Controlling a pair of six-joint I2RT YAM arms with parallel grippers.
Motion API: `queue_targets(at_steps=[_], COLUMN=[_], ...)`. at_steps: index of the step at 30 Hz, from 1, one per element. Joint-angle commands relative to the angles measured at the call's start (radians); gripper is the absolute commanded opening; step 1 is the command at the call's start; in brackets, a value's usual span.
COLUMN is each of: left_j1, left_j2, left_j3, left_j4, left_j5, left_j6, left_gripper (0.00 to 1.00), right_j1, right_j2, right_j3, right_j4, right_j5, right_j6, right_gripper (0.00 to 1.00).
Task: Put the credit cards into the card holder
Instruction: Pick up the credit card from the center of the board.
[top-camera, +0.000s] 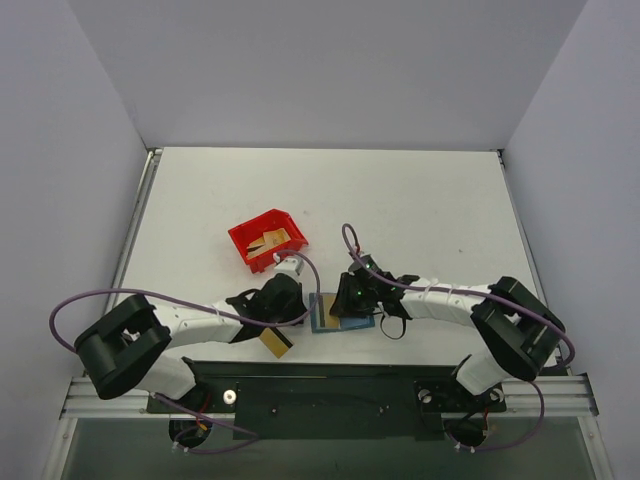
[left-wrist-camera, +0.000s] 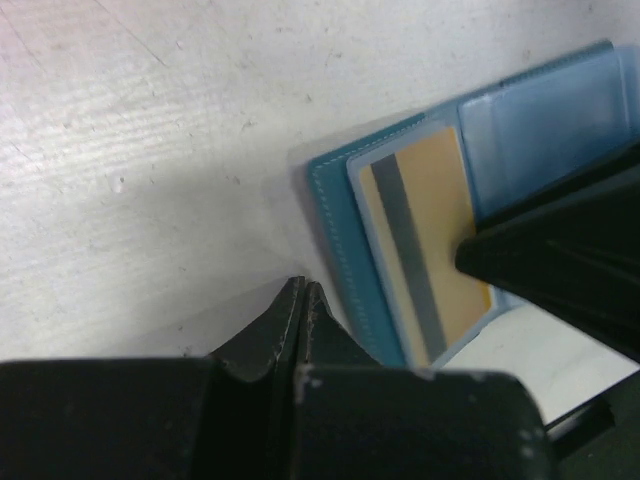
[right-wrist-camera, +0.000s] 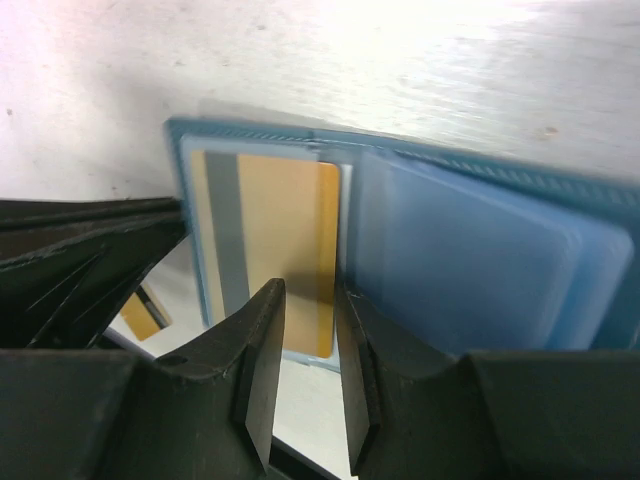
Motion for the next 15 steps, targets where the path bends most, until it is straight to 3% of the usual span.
queue_targets(at_steps=[1,9,15], left_j1=[-0.028,-0.044,-0.041], left_j2=[-0.050,-0.137,-0.252], left_j3=[-0.041,-0.055,0.021], left_j4=[-0.017,-0.066,-0.237], left_j5=[0.024,-0.007,-0.080], left_j6=[-0.054,-0.097,-0.055], left_gripper=[0.00,0.00,0.00], right_j1=[-0.034,-0.060,-0.057], right_j2=[-0.063,-0.147,-0.233], right_j3=[0.005,0.005,0.017], right_j4=[-0.141,-0.167,-0.199], right_j5=[0.080,0.086,0.104], right_j6=[-0.072,-0.106,-0.152], right_gripper=[0.25,0.27,0.29])
